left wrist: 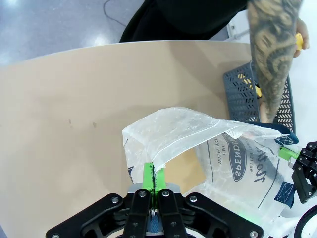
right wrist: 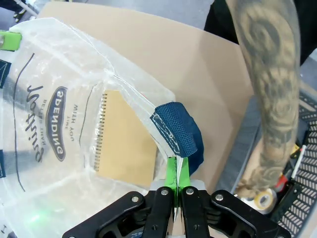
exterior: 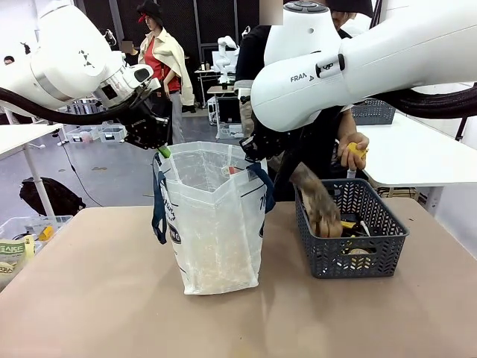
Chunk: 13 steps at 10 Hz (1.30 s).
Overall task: Transfer purchased items from the store into the shopping bag.
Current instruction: Move the Reusable shopping bag to the right side of the table.
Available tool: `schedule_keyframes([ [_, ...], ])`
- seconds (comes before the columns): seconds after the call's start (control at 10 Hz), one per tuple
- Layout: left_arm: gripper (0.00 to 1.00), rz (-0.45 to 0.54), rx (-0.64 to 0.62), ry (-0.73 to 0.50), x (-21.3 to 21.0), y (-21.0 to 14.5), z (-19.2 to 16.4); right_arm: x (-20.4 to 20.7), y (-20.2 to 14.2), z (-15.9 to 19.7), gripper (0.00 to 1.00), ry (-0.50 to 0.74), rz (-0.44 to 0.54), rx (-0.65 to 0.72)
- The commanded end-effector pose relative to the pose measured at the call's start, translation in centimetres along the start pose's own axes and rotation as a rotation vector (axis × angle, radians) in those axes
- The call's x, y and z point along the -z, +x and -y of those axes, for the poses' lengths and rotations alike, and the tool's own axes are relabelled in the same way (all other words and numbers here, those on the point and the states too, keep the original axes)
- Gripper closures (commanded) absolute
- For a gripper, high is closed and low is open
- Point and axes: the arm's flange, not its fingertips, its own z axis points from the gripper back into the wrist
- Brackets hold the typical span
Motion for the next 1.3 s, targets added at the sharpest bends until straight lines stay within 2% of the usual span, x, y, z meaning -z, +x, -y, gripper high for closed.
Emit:
schedule_keyframes([
  [0.0,1.00,0.005,-0.013,0.002,-0.39,-0.20,-0.08,-0.03,-0.12,0.21,1.00,-0.001,0.002,0.005],
  [1.2,1.00,0.005,-0.013,0.002,-0.39,-0.20,-0.08,-0.03,-0.12,0.21,1.00,-0.001,0.002,0.005],
])
